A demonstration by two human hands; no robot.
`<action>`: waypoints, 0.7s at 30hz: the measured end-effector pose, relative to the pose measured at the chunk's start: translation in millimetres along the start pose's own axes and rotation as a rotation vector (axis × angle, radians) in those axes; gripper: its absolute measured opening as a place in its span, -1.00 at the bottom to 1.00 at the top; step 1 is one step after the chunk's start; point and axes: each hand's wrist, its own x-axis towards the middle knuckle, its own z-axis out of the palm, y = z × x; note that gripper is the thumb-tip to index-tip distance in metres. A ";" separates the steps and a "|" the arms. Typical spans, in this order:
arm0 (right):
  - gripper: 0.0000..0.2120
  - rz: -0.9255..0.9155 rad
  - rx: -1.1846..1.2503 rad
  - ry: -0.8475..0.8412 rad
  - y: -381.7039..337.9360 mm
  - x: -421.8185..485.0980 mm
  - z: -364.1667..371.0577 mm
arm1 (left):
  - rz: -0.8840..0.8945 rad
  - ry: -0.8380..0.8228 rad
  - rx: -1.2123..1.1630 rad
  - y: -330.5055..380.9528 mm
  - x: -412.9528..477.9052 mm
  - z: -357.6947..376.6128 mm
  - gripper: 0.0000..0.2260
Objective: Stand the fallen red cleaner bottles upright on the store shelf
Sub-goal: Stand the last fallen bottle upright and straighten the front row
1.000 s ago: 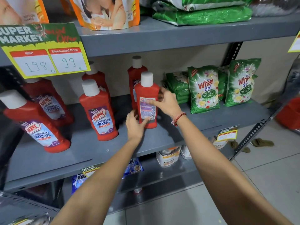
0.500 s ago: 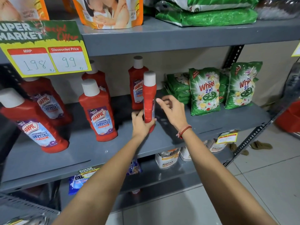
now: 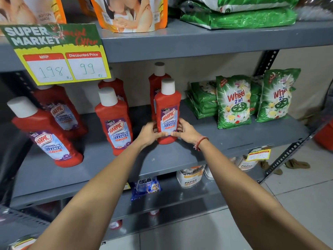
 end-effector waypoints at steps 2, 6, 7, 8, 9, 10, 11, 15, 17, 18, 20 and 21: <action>-0.41 -0.010 0.010 0.047 3.0 -0.2 3.3 | -0.024 0.122 0.027 -5.1 -6.9 4.2 -0.49; -0.43 -0.052 0.012 0.098 5.3 -4.7 7.5 | -0.046 0.203 0.022 -11.3 -13.7 10.1 -0.53; -0.43 -0.062 0.010 0.101 4.9 -5.7 8.1 | -0.044 0.192 0.024 -10.6 -14.1 10.2 -0.52; -0.44 -0.068 0.005 0.102 4.1 -6.8 8.7 | -0.043 0.181 0.028 -9.8 -15.2 10.1 -0.52; -0.45 -0.070 0.002 0.098 2.9 -8.0 8.5 | -0.042 0.173 0.034 -8.9 -16.5 9.8 -0.51; -0.45 -0.070 0.001 0.089 1.6 -9.6 8.2 | -0.040 0.165 0.039 -7.9 -18.2 9.6 -0.51; -0.45 -0.068 0.001 0.078 0.7 -11.9 7.5 | -0.038 0.157 0.041 -6.9 -20.3 9.5 -0.52; -0.47 -0.061 -0.001 0.040 1.5 -27.9 4.7 | -0.003 0.150 0.026 -6.4 -33.9 16.1 -0.56; -0.47 -0.065 0.000 0.035 3.9 -39.1 3.5 | 0.016 0.152 0.007 -7.3 -43.7 21.6 -0.58; -0.48 -0.069 0.004 0.034 5.3 -44.4 3.3 | 0.024 0.149 -0.004 -8.0 -48.1 24.1 -0.59; -0.48 -0.080 0.013 0.040 9.7 -57.4 4.2 | 0.036 0.136 -0.026 -9.9 -58.5 29.0 -0.61; -0.47 -0.086 0.018 0.045 11.9 -61.8 4.7 | 0.038 0.131 -0.030 -10.9 -61.4 30.8 -0.61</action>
